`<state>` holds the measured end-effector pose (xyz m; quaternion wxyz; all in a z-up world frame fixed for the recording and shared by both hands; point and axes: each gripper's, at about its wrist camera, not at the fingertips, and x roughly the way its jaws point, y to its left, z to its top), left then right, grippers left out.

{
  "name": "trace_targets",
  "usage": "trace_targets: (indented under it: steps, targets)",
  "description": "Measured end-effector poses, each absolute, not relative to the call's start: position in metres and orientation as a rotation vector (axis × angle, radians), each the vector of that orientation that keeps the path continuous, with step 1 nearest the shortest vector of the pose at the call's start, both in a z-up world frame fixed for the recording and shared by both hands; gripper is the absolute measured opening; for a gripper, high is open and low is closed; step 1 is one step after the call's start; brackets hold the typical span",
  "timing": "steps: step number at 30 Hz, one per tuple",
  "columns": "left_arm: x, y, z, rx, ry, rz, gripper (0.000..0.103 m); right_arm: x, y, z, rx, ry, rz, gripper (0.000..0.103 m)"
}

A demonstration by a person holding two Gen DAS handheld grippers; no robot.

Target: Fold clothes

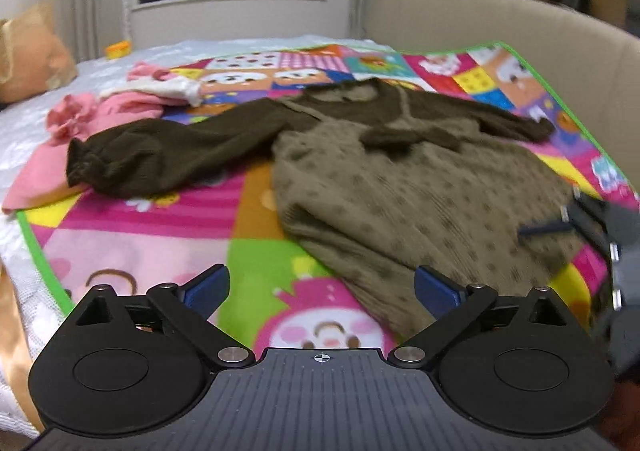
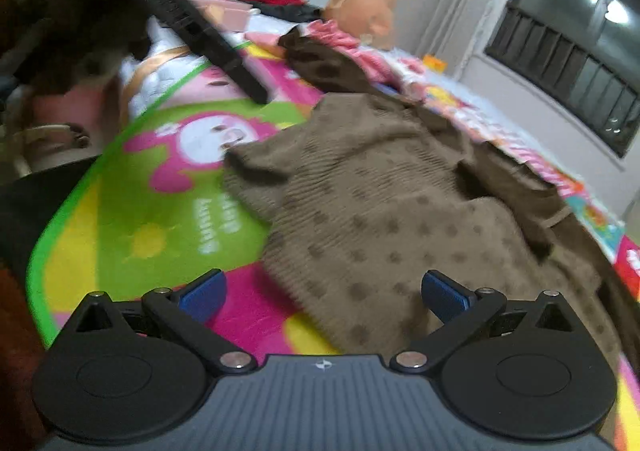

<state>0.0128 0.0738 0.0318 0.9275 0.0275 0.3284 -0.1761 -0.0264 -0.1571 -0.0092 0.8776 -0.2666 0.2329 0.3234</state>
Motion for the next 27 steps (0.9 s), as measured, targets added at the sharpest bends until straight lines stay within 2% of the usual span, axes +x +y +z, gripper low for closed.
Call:
trace_targets:
  steps: [2,3,4,5,13,15,16,17,24,25,27]
  targets:
    - [0.007,0.068,0.03,0.074,0.673,-0.391,0.102,-0.013,-0.169,0.006,-0.498,0.466,0.585,0.067]
    - [0.005,0.065,0.029,0.081,0.672,-0.41,0.102,-0.005,-0.179,0.016,-0.446,0.459,0.533,0.06]
    - [0.004,0.059,0.028,0.09,0.67,-0.43,0.102,0.003,-0.189,0.025,-0.389,0.459,0.492,0.045]
    - [0.003,0.053,0.027,0.1,0.668,-0.45,0.103,0.01,-0.198,0.032,-0.336,0.462,0.459,0.035]
    - [0.01,-0.006,0.013,0.285,0.637,-0.5,0.103,0.02,-0.229,0.05,-0.21,0.462,0.437,0.034]
    - [0.016,-0.002,0.01,0.285,0.649,-0.454,0.103,0.013,-0.223,0.042,-0.219,0.479,0.525,0.047]
    - [0.019,0.0,0.009,0.285,0.655,-0.431,0.103,0.006,-0.219,0.037,-0.245,0.477,0.557,0.061]
    - [0.023,0.003,0.007,0.285,0.661,-0.408,0.103,-0.001,-0.215,0.032,-0.278,0.471,0.581,0.068]
    - [0.036,0.028,0.014,0.229,0.678,-0.307,0.103,-0.002,-0.179,-0.003,-0.455,0.459,0.545,0.07]
    - [0.033,0.03,0.017,0.219,0.674,-0.328,0.103,0.006,-0.177,-0.003,-0.424,0.473,0.551,0.069]
    - [0.025,0.029,0.023,0.209,0.669,-0.391,0.103,0.022,-0.175,0.0,-0.34,0.504,0.57,0.033]
